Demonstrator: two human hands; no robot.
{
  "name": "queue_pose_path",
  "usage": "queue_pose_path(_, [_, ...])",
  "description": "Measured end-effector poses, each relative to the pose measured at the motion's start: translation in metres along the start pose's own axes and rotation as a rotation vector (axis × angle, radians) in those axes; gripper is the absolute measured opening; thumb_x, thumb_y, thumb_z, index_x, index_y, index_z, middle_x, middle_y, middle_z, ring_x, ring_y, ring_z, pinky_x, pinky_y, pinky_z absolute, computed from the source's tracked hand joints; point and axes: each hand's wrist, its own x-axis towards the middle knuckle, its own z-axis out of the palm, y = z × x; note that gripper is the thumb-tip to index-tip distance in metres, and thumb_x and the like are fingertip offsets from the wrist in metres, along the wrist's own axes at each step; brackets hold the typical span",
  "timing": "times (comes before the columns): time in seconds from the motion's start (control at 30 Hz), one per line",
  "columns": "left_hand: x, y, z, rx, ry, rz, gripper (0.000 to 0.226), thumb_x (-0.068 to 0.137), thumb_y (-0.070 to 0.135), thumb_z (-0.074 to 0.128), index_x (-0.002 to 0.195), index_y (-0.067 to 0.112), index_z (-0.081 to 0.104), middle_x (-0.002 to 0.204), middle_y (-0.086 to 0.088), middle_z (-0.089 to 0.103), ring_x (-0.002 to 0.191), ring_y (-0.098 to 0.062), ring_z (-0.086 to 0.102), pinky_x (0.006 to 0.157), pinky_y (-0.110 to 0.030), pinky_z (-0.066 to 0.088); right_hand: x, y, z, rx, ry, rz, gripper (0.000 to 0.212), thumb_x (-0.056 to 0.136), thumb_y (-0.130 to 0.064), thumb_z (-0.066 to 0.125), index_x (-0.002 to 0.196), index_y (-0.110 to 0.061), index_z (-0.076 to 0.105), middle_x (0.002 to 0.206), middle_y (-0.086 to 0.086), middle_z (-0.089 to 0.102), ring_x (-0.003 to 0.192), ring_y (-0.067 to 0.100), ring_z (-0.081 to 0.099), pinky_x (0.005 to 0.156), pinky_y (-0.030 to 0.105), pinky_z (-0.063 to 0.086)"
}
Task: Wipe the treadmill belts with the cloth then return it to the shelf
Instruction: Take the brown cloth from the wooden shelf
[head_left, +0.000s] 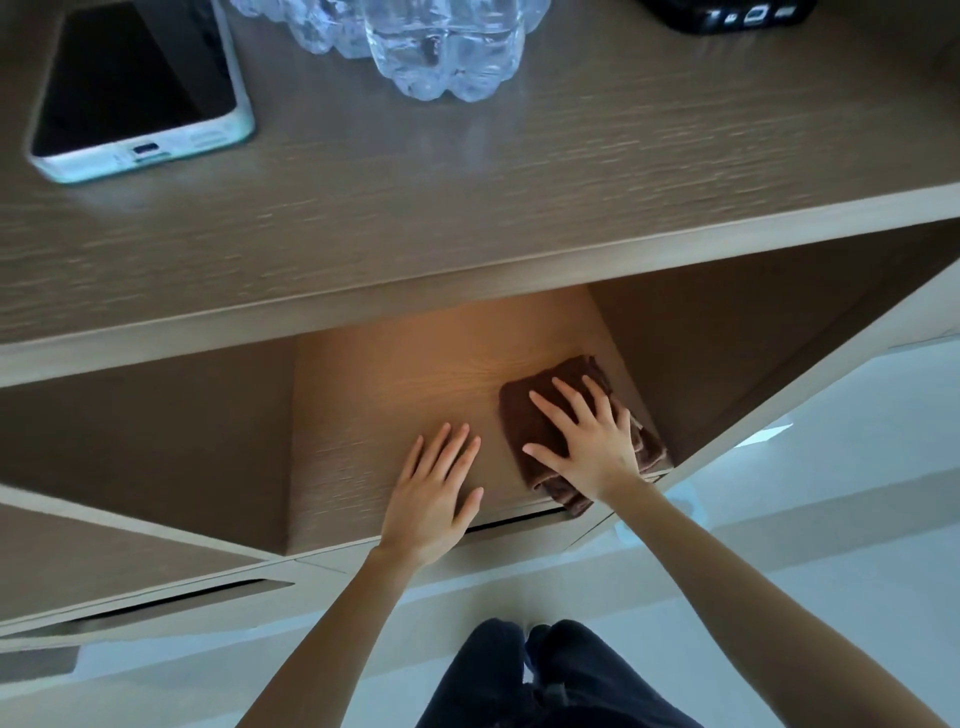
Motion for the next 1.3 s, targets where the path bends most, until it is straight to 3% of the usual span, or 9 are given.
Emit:
queue_pose_path(0.2, [0.0,0.0,-0.001,-0.034,0.027,0.016,0.058,0.094,0.045,0.034,0.144,0.017,0.033,0.153,-0.001,0.026,0.143,-0.018,0.017,0.115,-0.046,0.02,-0.04,-0.014,0.027,0.039,0.335,0.054,0.056,0.085,-0.065,0.04,0.131,-0.035,0.052,0.13,0.001,0.054,0.124,0.028,0.044,0.09,0.053,0.042])
queue_pose_path(0.3, [0.0,0.0,-0.002,-0.027,0.019,0.028,0.06,0.093,0.046,0.034,0.145,0.016,0.032,0.154,-0.001,0.025,0.143,-0.018,0.016,0.115,-0.046,0.02,-0.032,-0.014,0.029,0.023,0.483,0.051,0.043,0.086,-0.057,0.046,0.116,-0.031,0.062,0.112,0.0,0.061,0.104,0.023,0.051,0.08,0.041,0.04])
queue_pose_path(0.47, [-0.001,-0.001,-0.004,-0.024,-0.007,0.077,0.065,0.091,0.048,0.035,0.145,0.012,0.029,0.154,-0.002,0.022,0.143,-0.016,0.014,0.115,-0.045,0.019,-0.021,-0.014,0.028,0.02,0.607,0.023,0.034,0.086,-0.052,0.053,0.098,-0.025,0.069,0.092,-0.004,0.063,0.087,0.02,0.053,0.074,0.037,0.035])
queue_pose_path(0.77, [0.0,-0.004,-0.009,-0.102,-0.032,0.15,0.066,0.09,0.046,0.037,0.144,0.008,0.031,0.153,-0.005,0.026,0.143,-0.016,0.017,0.116,-0.042,0.021,-0.023,-0.016,0.014,0.133,0.584,0.059,0.033,0.077,-0.048,0.065,0.084,-0.017,0.068,0.075,-0.002,0.062,0.072,0.022,0.055,0.077,0.032,0.035])
queue_pose_path(0.87, [0.002,-0.007,-0.01,-0.183,-0.016,0.223,0.064,0.088,0.04,0.041,0.142,0.007,0.036,0.152,-0.005,0.029,0.142,-0.016,0.021,0.116,-0.039,0.02,-0.037,-0.017,0.01,0.193,0.599,0.101,0.029,0.069,-0.039,0.071,0.084,-0.015,0.066,0.075,-0.002,0.062,0.073,0.019,0.053,0.08,0.029,0.034])
queue_pose_path(0.97, [0.005,-0.006,-0.011,-0.251,-0.018,0.293,0.057,0.088,0.034,0.042,0.138,0.007,0.042,0.149,-0.005,0.034,0.141,-0.016,0.024,0.115,-0.04,0.023,-0.065,-0.015,0.006,0.247,0.575,0.159,0.028,0.069,-0.037,0.065,0.088,-0.016,0.064,0.079,-0.004,0.061,0.077,0.017,0.052,0.082,0.031,0.037])
queue_pose_path(1.07, [0.007,0.006,-0.011,-0.276,-0.027,0.424,0.049,0.085,0.025,0.044,0.131,0.008,0.051,0.143,-0.004,0.043,0.137,-0.017,0.031,0.112,-0.041,0.028,-0.1,-0.007,0.003,0.301,0.542,0.206,0.027,0.072,-0.035,0.059,0.09,-0.016,0.067,0.078,-0.002,0.061,0.077,0.021,0.054,0.077,0.036,0.045])
queue_pose_path(1.17, [0.009,0.024,-0.009,-0.304,-0.057,0.509,0.045,0.084,0.017,0.05,0.128,0.011,0.054,0.141,-0.002,0.045,0.135,-0.016,0.035,0.11,-0.039,0.032,-0.14,0.006,0.0,0.394,0.528,0.27,0.027,0.072,-0.032,0.057,0.087,-0.014,0.07,0.074,0.0,0.06,0.071,0.021,0.053,0.064,0.032,0.047])
queue_pose_path(1.3, [0.017,0.059,-0.01,-0.321,-0.081,0.612,0.042,0.084,0.019,0.047,0.125,0.014,0.058,0.135,0.0,0.051,0.13,-0.016,0.041,0.104,-0.034,0.039,-0.207,0.021,0.007,0.393,0.507,0.393,0.026,0.07,-0.034,0.059,0.086,-0.016,0.069,0.075,-0.004,0.059,0.07,0.019,0.056,0.059,0.031,0.048])
